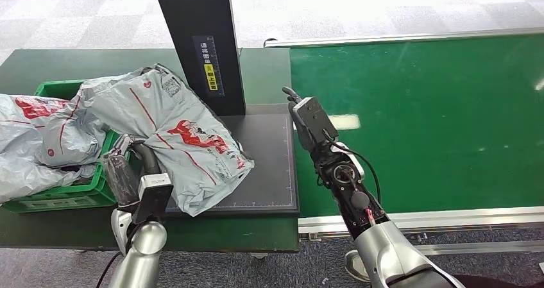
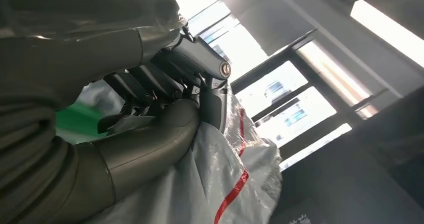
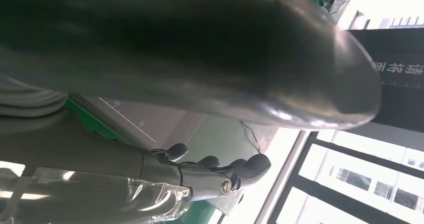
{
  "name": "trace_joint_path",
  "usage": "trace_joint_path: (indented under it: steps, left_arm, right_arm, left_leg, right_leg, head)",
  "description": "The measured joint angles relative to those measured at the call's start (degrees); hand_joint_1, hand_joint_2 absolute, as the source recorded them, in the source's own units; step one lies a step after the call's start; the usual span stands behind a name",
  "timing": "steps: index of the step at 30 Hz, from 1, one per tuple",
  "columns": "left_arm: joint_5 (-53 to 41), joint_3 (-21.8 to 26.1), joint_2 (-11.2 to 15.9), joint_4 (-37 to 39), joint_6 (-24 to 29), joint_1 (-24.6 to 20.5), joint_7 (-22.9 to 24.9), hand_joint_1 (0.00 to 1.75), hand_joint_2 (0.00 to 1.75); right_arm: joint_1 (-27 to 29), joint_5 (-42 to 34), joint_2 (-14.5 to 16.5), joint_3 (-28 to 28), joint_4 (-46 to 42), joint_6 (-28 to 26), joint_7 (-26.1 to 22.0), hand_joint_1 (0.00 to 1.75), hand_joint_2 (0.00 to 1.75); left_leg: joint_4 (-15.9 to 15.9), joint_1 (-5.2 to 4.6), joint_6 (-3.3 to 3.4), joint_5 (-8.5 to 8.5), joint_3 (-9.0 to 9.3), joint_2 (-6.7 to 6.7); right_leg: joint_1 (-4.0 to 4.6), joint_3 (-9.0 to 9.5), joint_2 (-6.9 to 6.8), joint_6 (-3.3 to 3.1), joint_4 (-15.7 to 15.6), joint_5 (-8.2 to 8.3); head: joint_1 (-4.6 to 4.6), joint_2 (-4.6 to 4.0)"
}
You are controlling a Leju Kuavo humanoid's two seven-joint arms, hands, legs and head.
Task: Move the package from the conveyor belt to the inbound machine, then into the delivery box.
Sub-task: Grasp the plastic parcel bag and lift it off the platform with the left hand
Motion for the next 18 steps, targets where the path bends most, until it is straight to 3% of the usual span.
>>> trace_joint_path:
  steps: [5,10,13,18]
  left_arm:
    - [-14.7,9.7,-1.9,-3.9,0.0,-2.3,-4.0,1.75,1.75]
    - [-27.3,19.8,-1.6,-5.9,0.0,-9.1,-3.7,1.75,1.75]
    - [-34.5,25.6,1.0,-2.1,0.0,-15.0,1.6,1.75,1.75]
    - [-43.5,28.3,11.1,9.9,0.0,-22.2,18.7,1.75,1.75]
  right_arm:
    - [-0.7,0.0,0.0,0.2,1.2,0.6,-1.0,0.0,0.0]
    - [-1.8,-0.2,0.2,1.3,2.9,1.6,-2.1,0.0,0.0]
    - [-2.5,-0.6,0.3,2.4,3.6,2.4,-2.3,0.0,0.0]
    - [-3.1,-1.4,0.1,4.8,4.6,3.1,-2.3,0.0,0.0]
  left_leg:
    - [0.0,0.0,0.0,0.01,0.01,0.02]
    - [0.0,0.02,-0.02,0.02,0.02,0.0]
    - [0.0,0.04,-0.04,0.04,0.05,0.03]
    - [0.0,0.09,-0.08,0.06,0.08,0.17]
  right_leg:
    - [0.0,0.0,0.0,0.0,0.0,0.0]
    - [0.03,0.01,0.0,-0.01,0.0,0.01]
    - [0.04,0.0,0.01,-0.01,0.0,0.01]
    - [0.08,-0.02,0.11,-0.03,0.1,0.02]
  head:
    - [0.0,0.0]
    - [0.01,-0.01]
    - [0.01,0.01]
    - [0.01,-0.01]
